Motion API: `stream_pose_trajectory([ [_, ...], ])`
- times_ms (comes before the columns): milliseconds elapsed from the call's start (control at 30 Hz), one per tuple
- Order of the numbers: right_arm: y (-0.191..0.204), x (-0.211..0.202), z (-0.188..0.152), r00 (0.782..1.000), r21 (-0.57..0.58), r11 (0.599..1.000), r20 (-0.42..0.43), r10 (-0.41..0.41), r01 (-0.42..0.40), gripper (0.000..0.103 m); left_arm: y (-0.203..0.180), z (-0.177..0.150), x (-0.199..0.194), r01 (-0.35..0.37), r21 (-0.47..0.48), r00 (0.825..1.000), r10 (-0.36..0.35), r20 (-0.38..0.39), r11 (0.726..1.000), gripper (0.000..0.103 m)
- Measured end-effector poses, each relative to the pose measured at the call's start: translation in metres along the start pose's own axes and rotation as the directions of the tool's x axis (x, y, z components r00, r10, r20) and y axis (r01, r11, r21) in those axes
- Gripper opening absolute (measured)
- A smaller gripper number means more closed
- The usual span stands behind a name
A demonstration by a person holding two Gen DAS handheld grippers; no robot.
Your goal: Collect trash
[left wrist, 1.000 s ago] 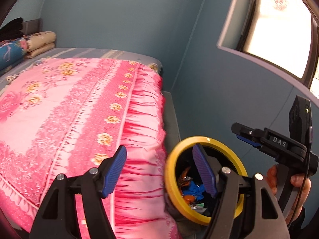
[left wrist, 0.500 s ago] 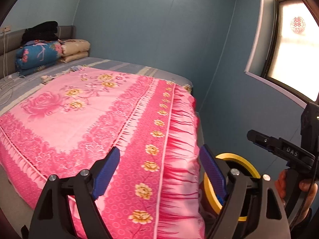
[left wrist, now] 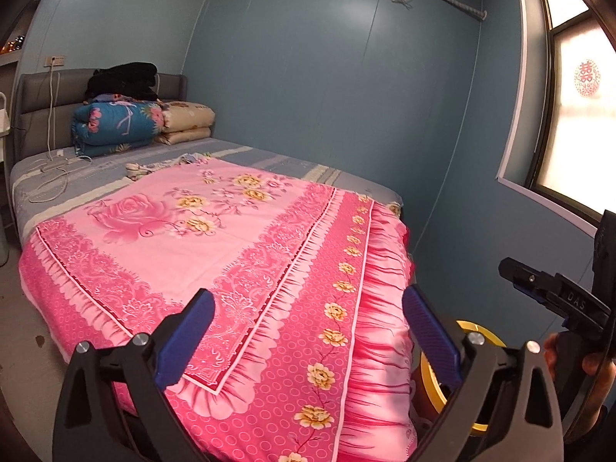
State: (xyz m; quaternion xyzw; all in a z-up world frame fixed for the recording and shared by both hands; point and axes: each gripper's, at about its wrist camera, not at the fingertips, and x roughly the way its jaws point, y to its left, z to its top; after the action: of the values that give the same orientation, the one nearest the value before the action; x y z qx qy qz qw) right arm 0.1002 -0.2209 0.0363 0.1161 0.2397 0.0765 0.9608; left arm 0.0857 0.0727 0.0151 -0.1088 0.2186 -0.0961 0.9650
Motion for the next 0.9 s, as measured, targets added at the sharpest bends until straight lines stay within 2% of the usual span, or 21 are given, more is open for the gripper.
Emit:
stream_pose_trajectory([
  [267,0.023,-0.024,-0.008,0.996,-0.052,0.999,0.085,-0.007,0.012,0.095,0.001,-0.006,-0.034,-0.084,0.029,0.994,0.082,0.077,0.996,0.095],
  [567,0.029,-0.038,-0.018,0.993,-0.048,0.999,0.114,0.022,-0.016,0.095,-0.002,-0.019,-0.061,-0.087,0.026,0.99,0.083,0.116,0.996,0.095],
  [700,0.033,-0.045,-0.03,0.988,-0.063,0.998,0.152,-0.002,0.012,0.095,-0.006,-0.03,-0.069,-0.107,0.032,0.987,0.102,0.128,0.994,0.095],
  [900,0.041,-0.046,-0.047,0.992,-0.082,0.996,0.126,-0.017,0.027,0.095,-0.009,-0.044,-0.076,-0.098,0.023,0.988,0.094,0.121,0.995,0.095],
])
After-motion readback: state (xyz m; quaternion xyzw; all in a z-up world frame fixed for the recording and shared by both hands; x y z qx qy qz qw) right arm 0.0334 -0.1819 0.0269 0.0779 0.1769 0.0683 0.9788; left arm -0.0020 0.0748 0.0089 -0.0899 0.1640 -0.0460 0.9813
